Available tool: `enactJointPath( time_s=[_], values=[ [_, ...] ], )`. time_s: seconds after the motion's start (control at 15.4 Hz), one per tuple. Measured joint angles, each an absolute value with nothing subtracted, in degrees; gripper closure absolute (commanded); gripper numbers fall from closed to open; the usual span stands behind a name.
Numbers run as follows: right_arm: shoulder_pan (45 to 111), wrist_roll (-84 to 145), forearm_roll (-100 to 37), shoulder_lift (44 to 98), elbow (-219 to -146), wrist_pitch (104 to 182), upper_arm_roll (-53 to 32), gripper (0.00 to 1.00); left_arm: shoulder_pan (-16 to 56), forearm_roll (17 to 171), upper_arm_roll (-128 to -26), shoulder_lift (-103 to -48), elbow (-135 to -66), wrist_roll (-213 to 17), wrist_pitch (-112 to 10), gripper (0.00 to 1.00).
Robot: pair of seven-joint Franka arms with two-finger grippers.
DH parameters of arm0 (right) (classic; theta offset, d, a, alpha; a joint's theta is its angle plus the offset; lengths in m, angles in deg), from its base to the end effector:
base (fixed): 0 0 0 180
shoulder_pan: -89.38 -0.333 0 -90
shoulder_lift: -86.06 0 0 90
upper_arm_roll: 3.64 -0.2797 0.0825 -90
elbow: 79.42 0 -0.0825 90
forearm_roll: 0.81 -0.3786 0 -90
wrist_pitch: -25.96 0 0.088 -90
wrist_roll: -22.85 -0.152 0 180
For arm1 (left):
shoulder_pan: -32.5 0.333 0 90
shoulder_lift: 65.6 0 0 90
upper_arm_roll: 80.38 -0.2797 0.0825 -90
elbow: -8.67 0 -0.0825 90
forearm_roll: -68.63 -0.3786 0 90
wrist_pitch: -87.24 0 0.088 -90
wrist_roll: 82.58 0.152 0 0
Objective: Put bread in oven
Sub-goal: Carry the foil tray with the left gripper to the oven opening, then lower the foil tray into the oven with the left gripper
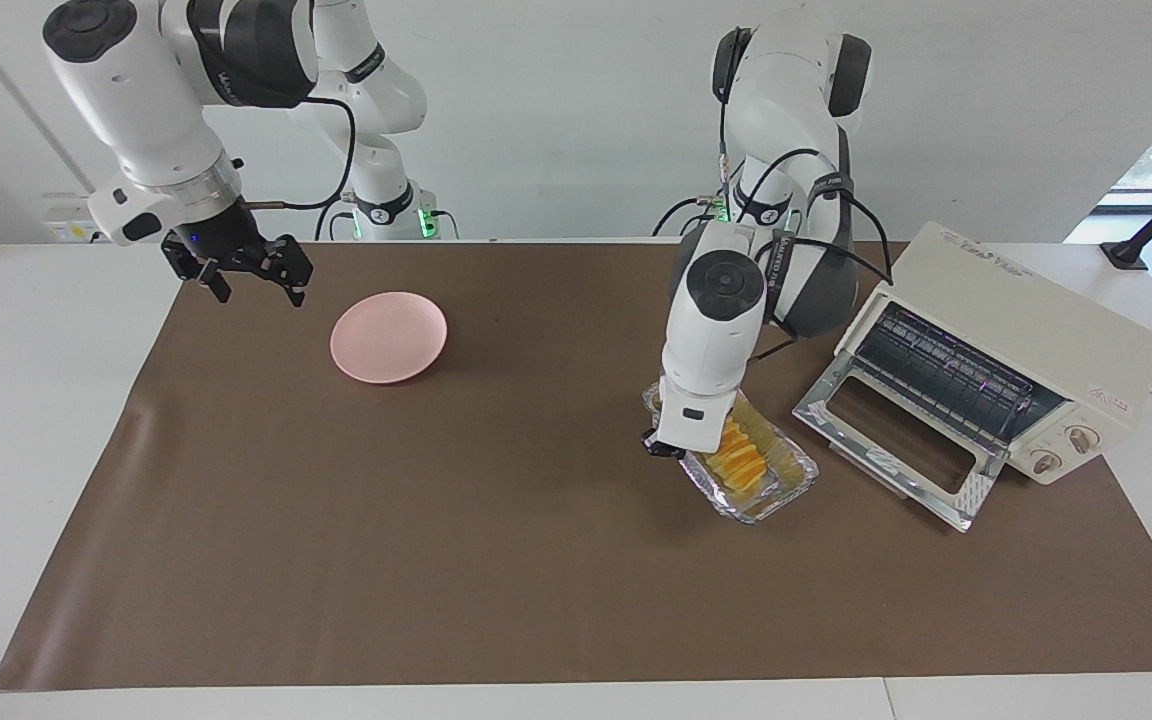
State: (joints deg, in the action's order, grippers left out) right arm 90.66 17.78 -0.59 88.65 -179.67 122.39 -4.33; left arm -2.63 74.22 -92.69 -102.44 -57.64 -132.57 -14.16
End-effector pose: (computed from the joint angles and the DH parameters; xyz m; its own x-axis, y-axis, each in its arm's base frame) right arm 0.5407 -0.0060 0.4936 0.9949 -0.0982 -0.0210 -0.0981 -0.9952 0.0062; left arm 0.6306 -0.3143 0.3536 0.8989 0.4380 0.0138 0.4382 -0.8982 -0.0347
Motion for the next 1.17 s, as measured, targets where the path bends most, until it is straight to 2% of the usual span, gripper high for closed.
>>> enactJointPath(
  time_s=[0.39, 0.85, 1.17],
  values=[
    [90.7, 17.8, -0.6, 88.6, -179.7, 122.4, -4.3, 0.0, 3.8, 74.2, -96.3, -102.1, -58.5, -134.5, -9.5, 1.0],
    [90.7, 17.8, -0.6, 88.6, -179.7, 122.4, -4.3, 0.0, 12.1, 72.1, -98.2, -102.0, -59.2, -130.1, -9.4, 1.0],
    [90.7, 17.8, -0.6, 88.7, -179.7, 122.4, -4.3, 0.0, 14.9, 71.6, -98.9, -100.0, -64.5, -125.1, -8.9, 1.0]
  ],
)
